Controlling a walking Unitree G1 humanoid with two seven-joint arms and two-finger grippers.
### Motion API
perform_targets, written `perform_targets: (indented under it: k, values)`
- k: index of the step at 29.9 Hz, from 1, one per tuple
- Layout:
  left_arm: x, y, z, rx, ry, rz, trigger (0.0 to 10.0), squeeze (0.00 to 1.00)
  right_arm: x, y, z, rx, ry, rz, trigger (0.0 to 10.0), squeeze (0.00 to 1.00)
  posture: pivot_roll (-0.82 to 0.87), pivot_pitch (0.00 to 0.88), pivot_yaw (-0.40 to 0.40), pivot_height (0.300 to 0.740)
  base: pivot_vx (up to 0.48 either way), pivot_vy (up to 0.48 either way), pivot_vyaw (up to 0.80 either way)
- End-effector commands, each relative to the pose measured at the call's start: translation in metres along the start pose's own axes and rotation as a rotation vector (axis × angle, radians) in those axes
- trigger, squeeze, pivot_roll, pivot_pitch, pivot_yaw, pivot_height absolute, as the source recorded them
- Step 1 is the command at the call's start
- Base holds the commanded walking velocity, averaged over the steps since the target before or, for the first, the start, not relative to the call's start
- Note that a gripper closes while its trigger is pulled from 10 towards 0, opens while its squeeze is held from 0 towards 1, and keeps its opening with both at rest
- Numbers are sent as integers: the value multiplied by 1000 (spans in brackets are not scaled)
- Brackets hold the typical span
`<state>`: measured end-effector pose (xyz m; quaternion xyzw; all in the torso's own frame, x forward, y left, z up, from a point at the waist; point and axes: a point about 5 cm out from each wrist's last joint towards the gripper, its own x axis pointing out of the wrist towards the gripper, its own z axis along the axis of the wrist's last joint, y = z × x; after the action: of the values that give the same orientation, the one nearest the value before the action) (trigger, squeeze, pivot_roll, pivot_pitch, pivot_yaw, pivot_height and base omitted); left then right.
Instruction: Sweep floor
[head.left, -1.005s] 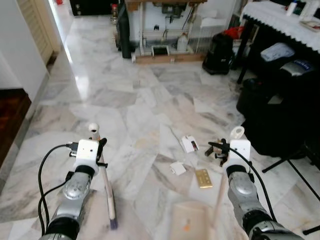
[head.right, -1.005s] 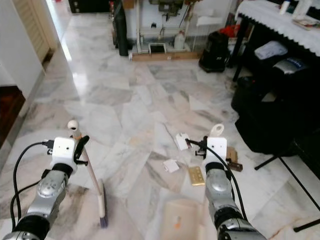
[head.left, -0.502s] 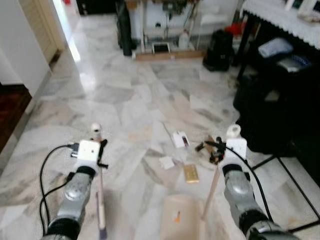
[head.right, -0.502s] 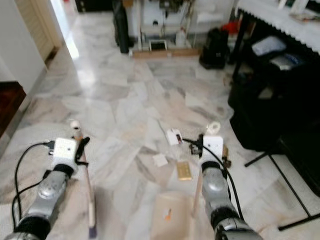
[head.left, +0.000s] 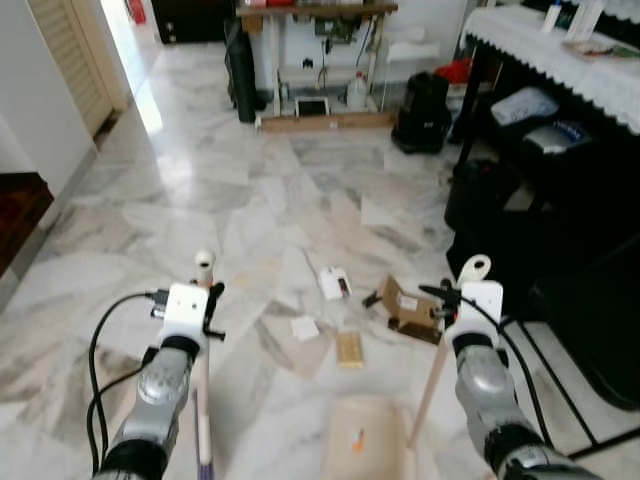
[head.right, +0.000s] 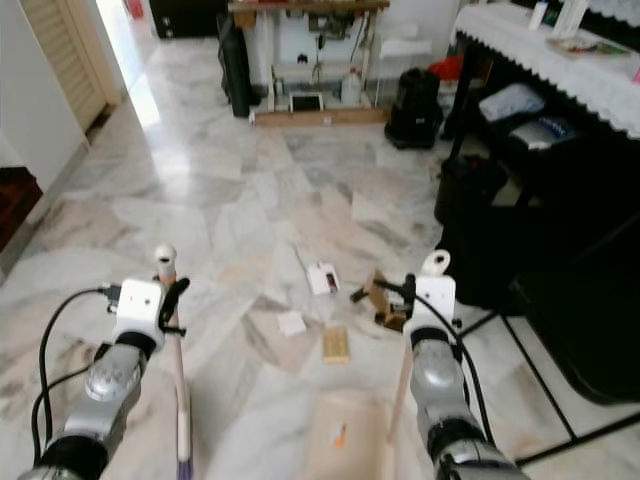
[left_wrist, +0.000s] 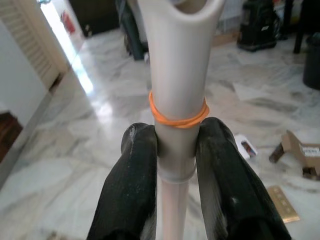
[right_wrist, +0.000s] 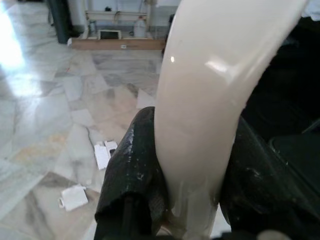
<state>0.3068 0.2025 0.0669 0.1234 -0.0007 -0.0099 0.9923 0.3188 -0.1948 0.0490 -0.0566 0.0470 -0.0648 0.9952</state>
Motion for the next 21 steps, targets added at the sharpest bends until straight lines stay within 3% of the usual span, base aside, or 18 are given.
perform_targets:
  k: [1,16,21]
  values:
    - [3,5,8,-23,-35,24,10000,0,5,2,11,11,-42,1,10000,0,68,0,-18,740,0,0,0]
    - [3,4,9,-67,-45,31,10000,0,5,2,10,13,-40,3,10000,0,67,0,-20,740,0,0,0]
    - [3,4,9,-69,-43,28,10000,0,4,2,9,13,-37,3,10000,0,67,0,-19,740,256,0,0]
